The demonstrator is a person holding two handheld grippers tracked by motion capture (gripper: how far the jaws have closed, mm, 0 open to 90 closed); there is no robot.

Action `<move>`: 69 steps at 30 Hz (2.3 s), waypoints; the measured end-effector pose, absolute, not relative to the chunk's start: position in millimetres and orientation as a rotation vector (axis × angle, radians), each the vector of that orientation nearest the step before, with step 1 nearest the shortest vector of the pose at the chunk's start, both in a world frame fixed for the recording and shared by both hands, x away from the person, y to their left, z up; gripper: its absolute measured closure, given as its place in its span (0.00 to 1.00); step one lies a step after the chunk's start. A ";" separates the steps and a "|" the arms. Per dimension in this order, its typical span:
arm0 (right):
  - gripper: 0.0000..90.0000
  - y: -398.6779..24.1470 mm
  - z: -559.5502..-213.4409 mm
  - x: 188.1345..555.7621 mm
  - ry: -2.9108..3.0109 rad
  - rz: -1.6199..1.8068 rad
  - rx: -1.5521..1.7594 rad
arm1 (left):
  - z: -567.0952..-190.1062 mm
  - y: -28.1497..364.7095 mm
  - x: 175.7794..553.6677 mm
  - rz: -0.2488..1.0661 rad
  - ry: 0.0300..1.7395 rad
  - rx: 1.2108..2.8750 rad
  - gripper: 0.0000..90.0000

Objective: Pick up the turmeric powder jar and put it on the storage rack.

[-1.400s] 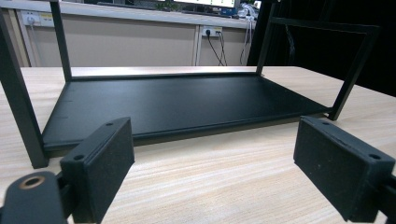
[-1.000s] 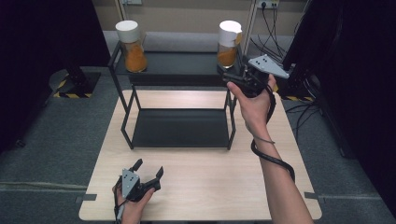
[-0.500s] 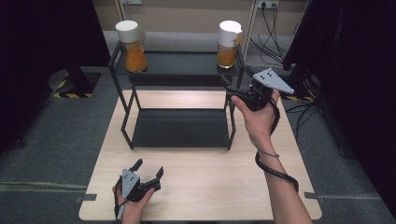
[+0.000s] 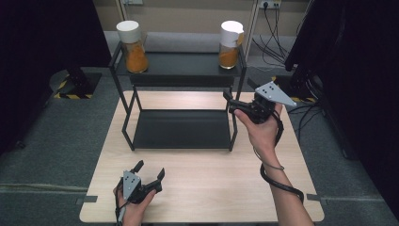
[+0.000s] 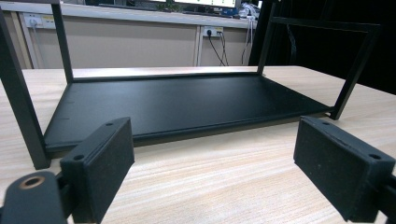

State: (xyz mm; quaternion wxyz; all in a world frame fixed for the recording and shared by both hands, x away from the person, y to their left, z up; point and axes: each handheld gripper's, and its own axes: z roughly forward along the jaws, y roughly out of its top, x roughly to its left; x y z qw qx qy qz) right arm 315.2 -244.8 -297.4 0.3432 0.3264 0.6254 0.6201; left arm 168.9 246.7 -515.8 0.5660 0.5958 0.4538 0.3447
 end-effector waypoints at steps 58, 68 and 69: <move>0.09 -280.6 -393.4 270.1 1.747 1.593 0.958 | -515.4 245.9 168.7 0.819 1.064 1.408 0.13; 0.09 -285.0 -408.9 264.0 1.773 1.574 0.979 | -515.5 245.8 168.6 0.819 1.064 1.407 0.13; 0.09 -285.9 -410.4 263.1 1.777 1.573 0.985 | -515.6 245.8 168.6 0.819 1.064 1.406 0.13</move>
